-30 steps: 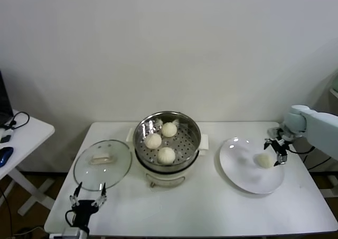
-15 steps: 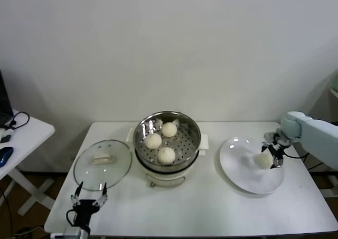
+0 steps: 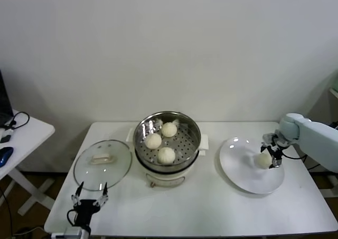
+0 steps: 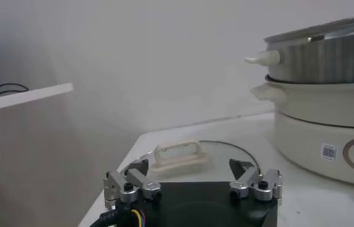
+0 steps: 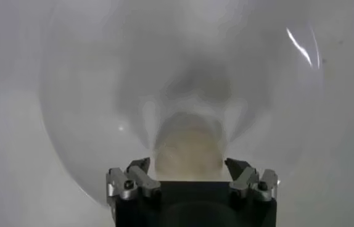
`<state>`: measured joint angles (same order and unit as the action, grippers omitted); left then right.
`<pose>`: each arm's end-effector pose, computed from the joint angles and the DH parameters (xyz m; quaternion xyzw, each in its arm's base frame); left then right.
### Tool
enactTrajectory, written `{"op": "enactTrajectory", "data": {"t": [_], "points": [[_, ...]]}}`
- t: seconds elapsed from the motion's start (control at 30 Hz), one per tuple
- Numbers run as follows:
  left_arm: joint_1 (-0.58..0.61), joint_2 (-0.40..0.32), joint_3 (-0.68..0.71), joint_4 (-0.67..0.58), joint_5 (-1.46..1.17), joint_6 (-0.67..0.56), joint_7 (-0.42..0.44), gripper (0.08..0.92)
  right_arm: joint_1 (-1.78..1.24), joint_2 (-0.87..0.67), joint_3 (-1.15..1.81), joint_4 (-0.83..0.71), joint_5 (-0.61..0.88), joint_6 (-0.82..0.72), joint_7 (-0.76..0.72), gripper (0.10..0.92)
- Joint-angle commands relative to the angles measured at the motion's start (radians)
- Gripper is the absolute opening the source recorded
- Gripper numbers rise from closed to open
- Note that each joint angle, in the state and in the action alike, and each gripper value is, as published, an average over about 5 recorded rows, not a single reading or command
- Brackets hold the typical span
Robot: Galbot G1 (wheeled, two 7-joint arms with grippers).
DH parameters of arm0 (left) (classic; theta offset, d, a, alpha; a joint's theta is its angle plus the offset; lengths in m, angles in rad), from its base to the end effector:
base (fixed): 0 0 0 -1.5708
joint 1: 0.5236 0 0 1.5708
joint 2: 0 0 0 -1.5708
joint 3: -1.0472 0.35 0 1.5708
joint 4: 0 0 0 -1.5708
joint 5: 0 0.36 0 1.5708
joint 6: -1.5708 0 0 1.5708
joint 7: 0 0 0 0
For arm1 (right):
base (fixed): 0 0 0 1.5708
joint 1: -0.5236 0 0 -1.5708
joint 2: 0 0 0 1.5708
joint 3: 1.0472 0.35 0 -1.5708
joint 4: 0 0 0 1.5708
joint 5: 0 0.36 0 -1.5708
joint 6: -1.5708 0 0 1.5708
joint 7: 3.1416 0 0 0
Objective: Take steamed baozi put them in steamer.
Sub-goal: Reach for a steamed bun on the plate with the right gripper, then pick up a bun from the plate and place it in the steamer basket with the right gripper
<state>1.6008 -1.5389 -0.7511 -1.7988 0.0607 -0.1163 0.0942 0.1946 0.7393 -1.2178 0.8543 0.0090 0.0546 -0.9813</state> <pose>0.1508 0.0876 -0.4059 0.0422 -0.9892 -0.0879 0.1093 0.5461 -0.2531 -0.2352 0.4797 -0.4879 0.5728 0.4513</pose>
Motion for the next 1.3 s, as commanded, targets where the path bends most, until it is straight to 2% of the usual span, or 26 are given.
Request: {"op": "enactTrajectory", "data": {"t": [0.03,0.27,0.5,0.77,0.9,1.13,1.3], "points": [[-0.002,0.0,0.001,0.002,0.0,-0.001,0.0,0.823,-0.011,0.002,0.02,-0.007,-0.016,0.0,0.003,0.785],[0.001,0.001,0.002,0.0,0.001,-0.001,0.0,0.823,-0.003,-0.003,0.017,0.011,-0.01,-0.003,-0.01,0.68],[0.0,0.003,0.001,-0.007,-0.001,0.003,0.0,0.823,0.173,-0.036,-0.137,0.093,0.089,-0.014,-0.011,0.644],[0.0,0.002,0.005,-0.024,-0.005,0.005,0.0,0.823,0.687,-0.029,-0.569,0.35,0.353,-0.04,-0.024,0.638],[0.003,0.003,0.007,-0.03,-0.006,0.003,0.001,0.823,0.893,0.011,-0.691,0.464,0.508,-0.07,-0.04,0.641],[0.006,0.005,0.011,-0.039,-0.006,0.002,0.002,0.823,1.076,0.117,-0.743,0.566,0.714,-0.144,-0.047,0.645],[0.005,0.007,0.012,-0.045,-0.006,0.003,0.004,0.823,1.056,0.169,-0.671,0.617,0.77,-0.217,-0.012,0.645]]}}
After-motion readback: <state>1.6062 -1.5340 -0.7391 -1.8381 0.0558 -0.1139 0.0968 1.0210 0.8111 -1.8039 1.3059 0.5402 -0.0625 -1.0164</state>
